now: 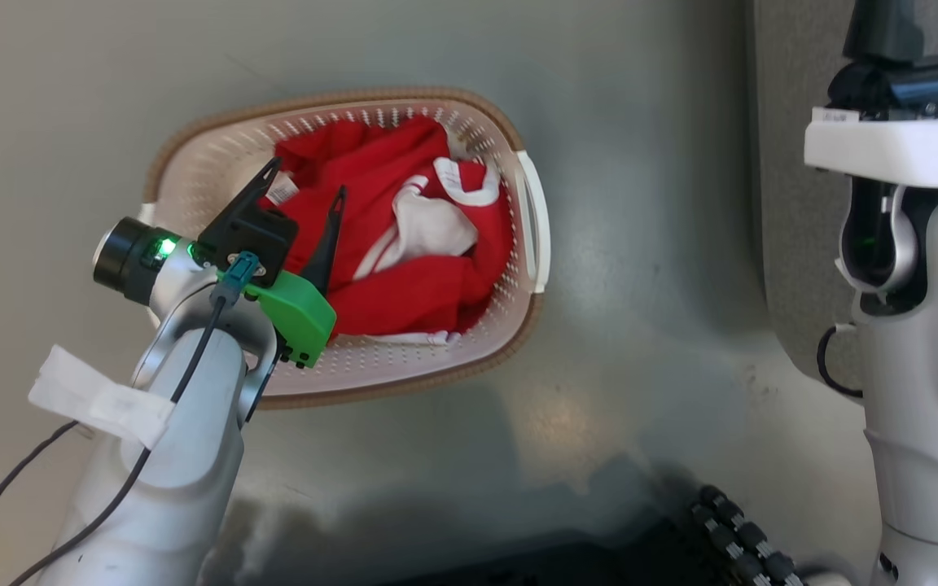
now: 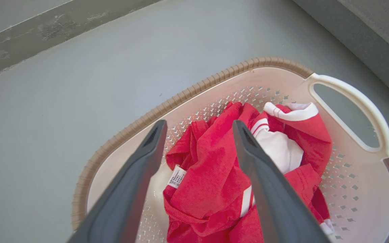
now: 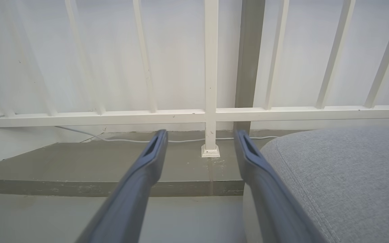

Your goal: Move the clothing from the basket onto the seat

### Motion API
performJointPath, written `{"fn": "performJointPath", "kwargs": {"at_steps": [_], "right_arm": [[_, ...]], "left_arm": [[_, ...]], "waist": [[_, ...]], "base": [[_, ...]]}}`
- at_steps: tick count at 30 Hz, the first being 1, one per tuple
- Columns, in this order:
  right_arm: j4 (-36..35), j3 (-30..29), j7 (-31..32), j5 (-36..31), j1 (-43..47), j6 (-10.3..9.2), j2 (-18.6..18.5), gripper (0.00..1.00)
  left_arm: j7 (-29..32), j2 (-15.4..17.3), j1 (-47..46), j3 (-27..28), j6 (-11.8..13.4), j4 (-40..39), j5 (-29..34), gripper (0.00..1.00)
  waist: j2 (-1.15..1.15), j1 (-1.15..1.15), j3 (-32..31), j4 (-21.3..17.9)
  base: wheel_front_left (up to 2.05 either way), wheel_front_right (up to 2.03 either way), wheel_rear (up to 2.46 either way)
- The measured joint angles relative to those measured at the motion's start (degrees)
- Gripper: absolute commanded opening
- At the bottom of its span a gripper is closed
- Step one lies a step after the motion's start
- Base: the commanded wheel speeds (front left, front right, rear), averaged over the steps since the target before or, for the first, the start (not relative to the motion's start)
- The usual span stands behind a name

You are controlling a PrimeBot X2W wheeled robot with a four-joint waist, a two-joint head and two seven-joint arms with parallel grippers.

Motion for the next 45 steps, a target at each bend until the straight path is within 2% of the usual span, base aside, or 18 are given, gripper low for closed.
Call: {"fn": "performJointPath", "kwargs": {"at_steps": [15,25,35,36,37,38,39,40,45], "right_arm": [[0.36,0.48,0.0,0.53,-4.35,0.0,0.1,1.0],[0.33,0.7,0.0,0.59,-4.86,-0.01,0.18,1.0],[0.47,0.91,0.0,1.16,-4.88,-0.03,0.3,1.0],[0.48,0.91,0.0,1.18,-4.9,-0.04,0.3,1.0],[0.51,0.9,0.0,1.19,-4.92,-0.04,0.3,1.0],[0.54,0.89,0.0,1.3,-4.94,-0.05,0.3,1.0],[0.59,0.87,0.0,1.51,-4.98,-0.05,0.3,1.0],[0.66,0.76,0.0,1.55,-5.0,-0.08,0.31,1.0],[1.0,-0.09,0.0,1.55,-5.03,-0.56,0.33,1.0]], "left_arm": [[-0.47,0.37,-4.39,-3.18,-0.49,8.37,0.51,1.0],[-0.24,1.9,-8.59,-1.75,-0.49,12.52,1.67,1.0],[-0.32,1.9,-10.18,-1.67,-0.49,16.55,1.67,1.0],[-0.33,1.89,-10.46,-1.68,-0.49,16.8,1.67,0.82],[-0.33,1.85,-10.85,-1.69,-0.49,17.07,1.67,0.48],[-0.43,1.75,-11.18,-1.74,-0.49,17.27,1.67,0.48],[-0.53,1.59,-11.46,-1.86,-0.49,17.5,1.67,0.29],[-0.6,1.38,-11.7,-2.07,-0.49,17.72,1.67,0.0],[-1.58,0.04,-11.98,-3.26,-0.49,18.22,1.66,0.0]], "waist": [[0.0,-0.01,6.63,-3.69],[0.0,-0.01,8.99,-5.23],[0.0,-0.01,9.92,-5.97],[0.0,-0.01,9.98,-6.03],[0.0,-0.01,10.05,-6.09],[0.0,-0.01,10.1,-6.14],[0.0,-0.01,10.13,-6.17],[0.0,-0.01,10.14,-6.16],[0.0,-0.01,9.72,-5.71]], "base": [[0.0,0.0,0.0],[0.0,0.0,0.0],[0.0,0.0,0.0],[0.0,0.0,0.0],[0.0,0.0,0.0],[0.0,0.0,0.0],[0.0,0.0,0.0],[0.0,0.0,0.0],[0.0,0.0,0.0]]}}
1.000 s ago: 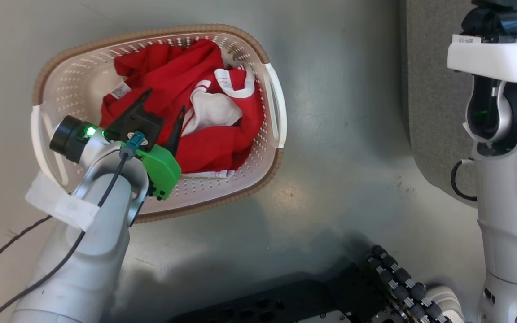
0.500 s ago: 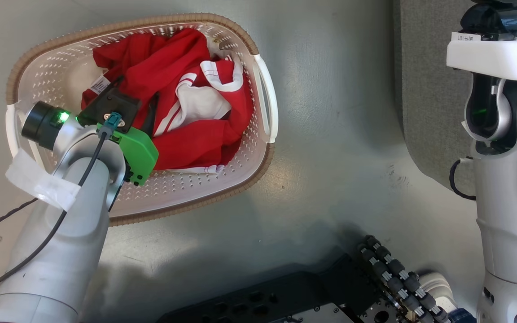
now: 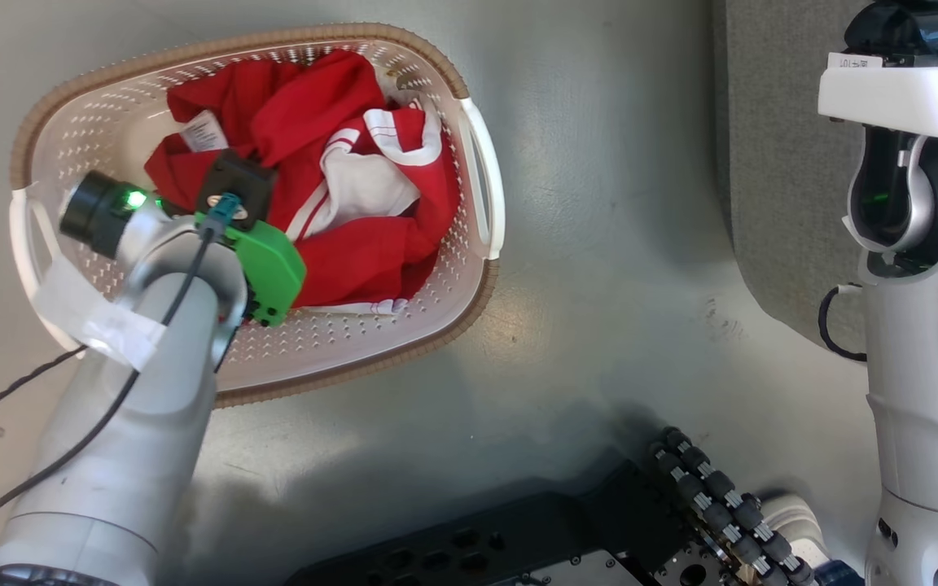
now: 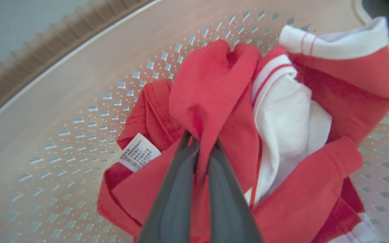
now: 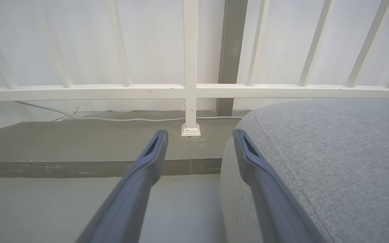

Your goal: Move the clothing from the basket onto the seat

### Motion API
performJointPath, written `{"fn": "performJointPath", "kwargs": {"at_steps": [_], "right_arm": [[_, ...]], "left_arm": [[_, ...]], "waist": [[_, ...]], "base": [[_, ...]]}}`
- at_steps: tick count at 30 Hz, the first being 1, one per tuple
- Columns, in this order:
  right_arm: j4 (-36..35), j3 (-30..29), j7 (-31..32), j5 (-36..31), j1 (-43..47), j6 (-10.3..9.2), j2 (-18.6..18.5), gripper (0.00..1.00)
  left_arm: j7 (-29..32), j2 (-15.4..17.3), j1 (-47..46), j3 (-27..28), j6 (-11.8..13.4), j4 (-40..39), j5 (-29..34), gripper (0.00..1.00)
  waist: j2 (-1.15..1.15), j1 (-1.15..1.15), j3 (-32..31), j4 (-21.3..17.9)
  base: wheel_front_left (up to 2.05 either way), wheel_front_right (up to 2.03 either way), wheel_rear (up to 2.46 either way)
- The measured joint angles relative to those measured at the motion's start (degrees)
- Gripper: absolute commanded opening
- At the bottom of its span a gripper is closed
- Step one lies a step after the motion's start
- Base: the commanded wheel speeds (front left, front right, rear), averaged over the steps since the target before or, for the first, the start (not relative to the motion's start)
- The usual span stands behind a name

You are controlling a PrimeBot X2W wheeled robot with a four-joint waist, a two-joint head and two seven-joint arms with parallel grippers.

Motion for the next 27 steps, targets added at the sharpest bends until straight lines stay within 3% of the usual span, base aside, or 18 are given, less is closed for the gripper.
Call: {"fn": "performJointPath", "kwargs": {"at_steps": [13,27], "right_arm": [[2.02,-0.57,0.0,-0.68,-0.05,-0.01,0.05,1.0],[6.7,-1.94,0.0,-2.25,2.49,1.08,-0.05,1.0]], "left_arm": [[-2.01,-1.77,-0.21,-1.49,-0.01,-1.47,-2.02,0.0],[-2.03,-2.3,-0.21,-3.0,-0.07,-4.95,-5.04,0.0]], "waist": [[0.0,0.0,-2.55,2.37],[0.0,0.0,-10.16,5.47]], "base": [[0.0,0.0,0.0],[0.0,0.0,0.0]]}}
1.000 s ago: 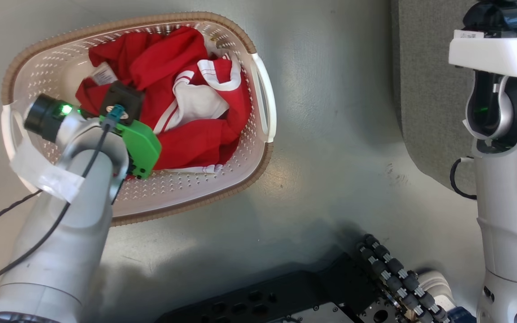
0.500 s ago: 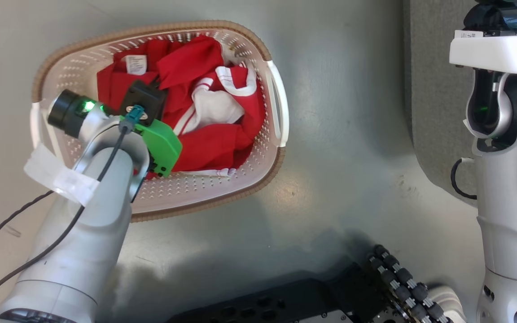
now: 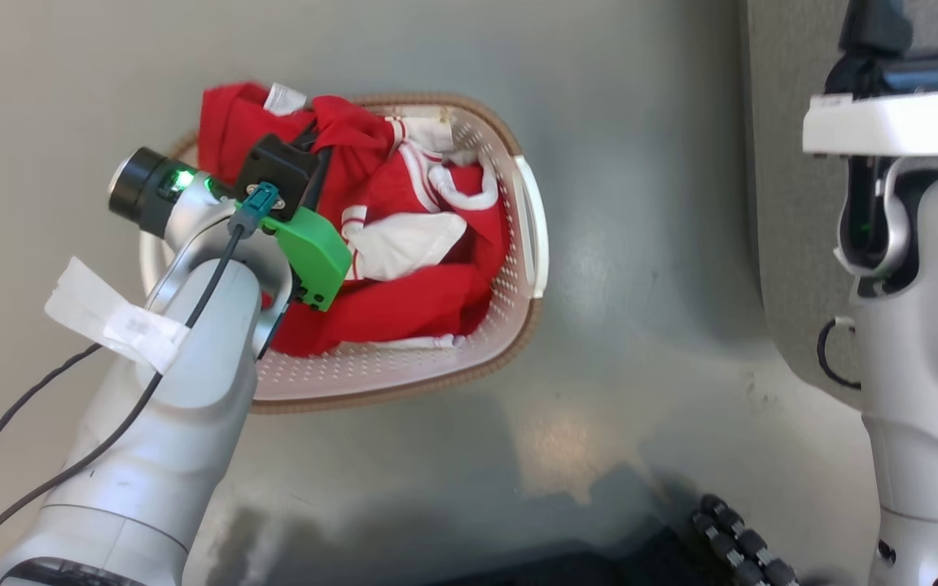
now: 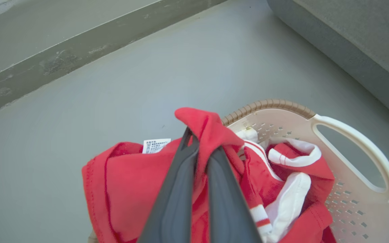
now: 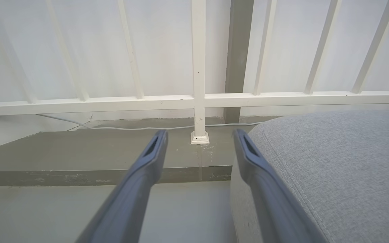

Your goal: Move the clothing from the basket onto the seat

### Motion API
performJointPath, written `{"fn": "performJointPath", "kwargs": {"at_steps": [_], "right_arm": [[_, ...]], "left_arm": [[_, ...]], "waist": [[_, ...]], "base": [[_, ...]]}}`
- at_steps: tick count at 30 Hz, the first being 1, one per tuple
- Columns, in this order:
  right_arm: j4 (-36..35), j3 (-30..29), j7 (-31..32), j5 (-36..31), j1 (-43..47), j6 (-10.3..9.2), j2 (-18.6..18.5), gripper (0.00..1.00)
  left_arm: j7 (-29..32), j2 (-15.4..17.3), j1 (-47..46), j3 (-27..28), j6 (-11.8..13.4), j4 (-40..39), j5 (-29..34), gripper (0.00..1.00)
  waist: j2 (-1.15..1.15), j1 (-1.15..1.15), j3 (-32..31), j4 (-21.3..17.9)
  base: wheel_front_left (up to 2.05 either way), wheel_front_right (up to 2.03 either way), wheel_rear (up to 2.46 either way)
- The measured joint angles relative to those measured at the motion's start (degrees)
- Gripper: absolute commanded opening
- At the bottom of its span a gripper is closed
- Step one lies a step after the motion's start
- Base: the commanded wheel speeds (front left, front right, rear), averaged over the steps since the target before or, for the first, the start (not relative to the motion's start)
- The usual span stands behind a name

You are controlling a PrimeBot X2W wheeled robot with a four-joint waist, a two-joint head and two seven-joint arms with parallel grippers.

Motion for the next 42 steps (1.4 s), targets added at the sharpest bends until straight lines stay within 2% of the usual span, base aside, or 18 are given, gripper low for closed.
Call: {"fn": "performJointPath", "kwargs": {"at_steps": [25,42], "right_arm": [[8.93,0.16,0.0,-0.53,10.47,3.65,-0.22,1.0],[14.33,2.53,0.01,-0.52,18.39,5.61,-0.03,1.0]], "left_arm": [[-0.14,-0.79,0.19,-1.42,-0.01,-5.19,-8.12,0.0],[0.69,-0.82,6.19,-8.67,-0.01,-4.41,-15.86,0.0]], "waist": [[0.0,-0.01,-19.88,5.0],[0.0,-0.01,-33.99,5.26]], "base": [[0.0,0.0,0.0],[0.0,0.0,0.0]]}}
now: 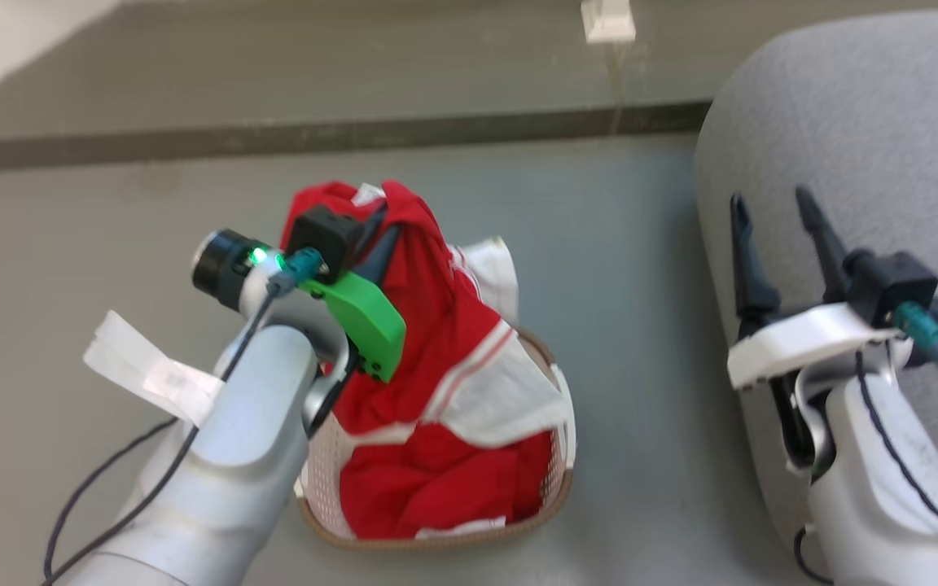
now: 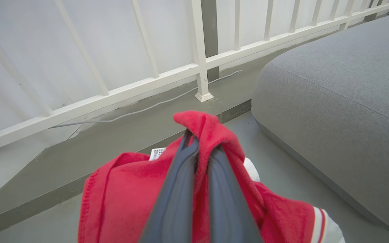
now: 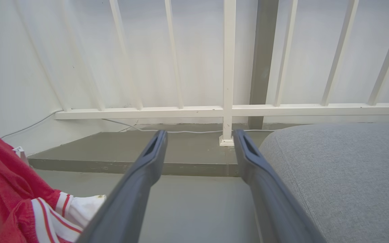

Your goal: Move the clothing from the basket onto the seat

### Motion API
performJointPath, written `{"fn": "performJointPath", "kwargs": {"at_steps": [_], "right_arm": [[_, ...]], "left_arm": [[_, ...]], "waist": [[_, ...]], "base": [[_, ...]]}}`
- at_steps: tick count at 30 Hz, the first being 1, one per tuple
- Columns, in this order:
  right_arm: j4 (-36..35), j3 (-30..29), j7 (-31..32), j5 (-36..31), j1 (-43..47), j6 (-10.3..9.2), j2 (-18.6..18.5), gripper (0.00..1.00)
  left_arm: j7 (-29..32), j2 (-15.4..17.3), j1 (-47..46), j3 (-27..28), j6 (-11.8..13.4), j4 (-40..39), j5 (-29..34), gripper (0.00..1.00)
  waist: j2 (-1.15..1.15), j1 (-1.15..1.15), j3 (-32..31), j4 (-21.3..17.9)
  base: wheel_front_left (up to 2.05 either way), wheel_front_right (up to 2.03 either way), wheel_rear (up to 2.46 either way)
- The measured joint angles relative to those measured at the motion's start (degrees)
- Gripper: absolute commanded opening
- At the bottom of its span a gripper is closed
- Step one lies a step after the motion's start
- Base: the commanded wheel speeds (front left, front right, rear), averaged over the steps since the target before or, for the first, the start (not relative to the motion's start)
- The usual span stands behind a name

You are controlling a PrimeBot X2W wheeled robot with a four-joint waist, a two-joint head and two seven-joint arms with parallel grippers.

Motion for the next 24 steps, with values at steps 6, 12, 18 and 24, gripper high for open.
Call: {"fn": "performJointPath", "kwargs": {"at_steps": [6,12,18,24], "right_arm": [[1.83,1.03,0.0,0.02,3.38,0.51,0.13,1.0],[3.14,1.65,0.0,0.12,6.72,0.98,0.18,1.0],[3.33,3.37,0.0,0.64,7.92,1.86,0.25,1.0],[3.27,6.2,0.0,1.03,7.92,2.79,0.26,1.0]], "left_arm": [[1.03,0.01,2.08,-2.64,0.0,-0.68,-3.25,0.0],[2.55,0.02,4.02,-3.7,0.0,-2.0,-5.95,0.0],[3.6,0.02,4.09,-3.69,0.0,-3.34,-7.36,0.0],[4.54,0.03,4.16,-4.41,0.16,-4.61,-7.94,0.0]], "waist": [[0.0,0.0,-4.93,-0.49],[0.0,0.0,-9.77,-1.03],[0.0,0.0,-13.36,-1.59],[0.0,0.0,-14.95,-2.07]], "base": [[0.0,0.0,0.0],[0.0,0.0,0.0],[0.0,0.0,0.0],[0.0,0.0,0.0]]}}
